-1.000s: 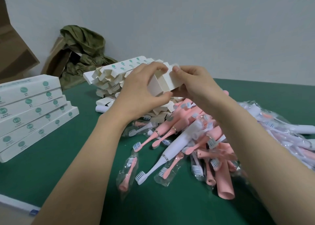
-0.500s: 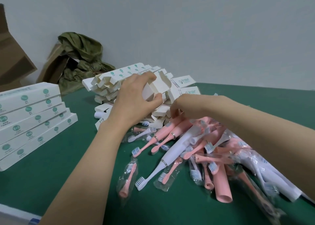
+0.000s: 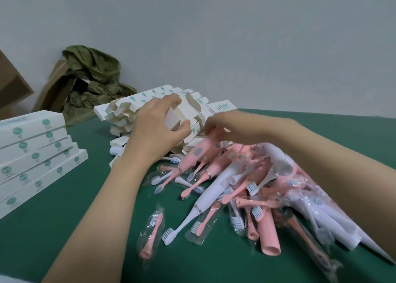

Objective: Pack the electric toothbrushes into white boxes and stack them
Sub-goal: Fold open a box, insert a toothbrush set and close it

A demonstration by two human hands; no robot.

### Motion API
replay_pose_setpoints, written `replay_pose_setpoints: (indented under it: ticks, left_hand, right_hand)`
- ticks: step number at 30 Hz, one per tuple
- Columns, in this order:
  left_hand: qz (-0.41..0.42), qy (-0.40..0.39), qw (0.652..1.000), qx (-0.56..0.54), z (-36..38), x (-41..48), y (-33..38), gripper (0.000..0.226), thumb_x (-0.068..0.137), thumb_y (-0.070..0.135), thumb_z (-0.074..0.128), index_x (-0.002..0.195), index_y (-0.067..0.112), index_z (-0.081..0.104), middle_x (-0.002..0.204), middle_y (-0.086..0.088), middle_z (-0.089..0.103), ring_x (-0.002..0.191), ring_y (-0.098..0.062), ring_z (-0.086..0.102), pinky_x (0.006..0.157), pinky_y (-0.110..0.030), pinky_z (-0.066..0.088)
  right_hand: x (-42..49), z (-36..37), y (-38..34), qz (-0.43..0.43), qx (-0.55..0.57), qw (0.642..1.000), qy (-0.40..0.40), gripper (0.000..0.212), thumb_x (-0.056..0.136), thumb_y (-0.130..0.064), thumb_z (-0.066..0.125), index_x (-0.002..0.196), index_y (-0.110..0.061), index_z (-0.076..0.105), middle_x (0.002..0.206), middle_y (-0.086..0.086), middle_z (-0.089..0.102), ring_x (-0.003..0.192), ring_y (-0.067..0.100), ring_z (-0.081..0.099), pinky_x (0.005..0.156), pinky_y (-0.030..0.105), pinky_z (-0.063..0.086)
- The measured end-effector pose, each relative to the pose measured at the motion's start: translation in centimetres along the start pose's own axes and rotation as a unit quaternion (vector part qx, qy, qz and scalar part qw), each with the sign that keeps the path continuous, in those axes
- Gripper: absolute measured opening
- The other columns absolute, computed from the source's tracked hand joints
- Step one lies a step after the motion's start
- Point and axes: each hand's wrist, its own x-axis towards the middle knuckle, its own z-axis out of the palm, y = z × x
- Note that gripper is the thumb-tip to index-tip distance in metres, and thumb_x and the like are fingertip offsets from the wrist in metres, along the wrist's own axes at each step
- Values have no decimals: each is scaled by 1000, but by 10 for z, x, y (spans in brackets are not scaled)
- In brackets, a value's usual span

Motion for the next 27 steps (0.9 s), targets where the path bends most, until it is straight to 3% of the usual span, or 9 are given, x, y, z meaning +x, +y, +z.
replay_pose_setpoints:
  ticks: [2,3,6,10,13,17,23,27]
  left_hand:
    - [-4,1,1000,9,1,-1,-2,43,75,31,63,115,16,60,104,9,55,95,-5,42,83,-18,27]
    - [-8,1,1000,19,1,-2,-3,41,76,30,65,115,17,60,104,6,57,97,-9,44,84,-21,29]
    - [-28,-18,998,49,6,-3,-3,45,74,32,63,117,19,58,107,2,58,105,-21,47,85,-27,32]
    - [-28,-53,996,70,13,-3,0,52,75,36,62,124,19,55,119,0,57,113,-20,44,87,-25,29]
    - [-28,-57,994,85,13,-2,-1,53,76,36,63,125,21,52,117,1,55,110,-16,40,84,-25,28]
    - [-21,-64,994,82,11,-2,-1,52,73,38,61,121,21,54,112,2,55,109,-17,42,83,-23,27]
    - [2,-46,996,76,15,0,3,49,73,34,64,119,18,56,113,1,59,108,-19,48,84,-21,27]
    - [-1,-32,998,55,11,1,5,49,74,37,61,118,18,55,110,2,58,103,-16,49,82,-21,28]
  right_hand:
    - [-13,-19,5,20,160,984,80,19,86,-10,64,96,-26,63,93,-12,62,79,6,57,75,19,42]
    - [-20,-26,7,32,255,959,120,18,84,-11,68,91,-26,64,90,-10,64,77,5,60,74,20,47]
    - [-36,-33,14,68,451,849,267,10,84,-11,69,90,-19,68,87,2,69,76,8,66,75,19,55]
    - [-48,-35,16,122,512,702,480,5,87,-13,67,91,-17,67,80,3,71,71,11,70,71,19,55]
    - [-52,-37,8,124,502,632,577,9,87,-12,67,88,-21,66,84,4,70,76,14,70,71,20,55]
    - [-45,-35,-7,117,509,598,607,4,88,-12,66,91,-14,63,87,10,69,79,17,69,75,25,56]
    - [-26,-18,-30,135,454,630,615,11,86,-15,68,88,-24,61,92,6,70,88,16,69,85,36,55]
    - [-21,-20,-33,128,464,605,634,11,85,-15,68,85,-23,61,91,7,70,87,18,69,85,40,55]
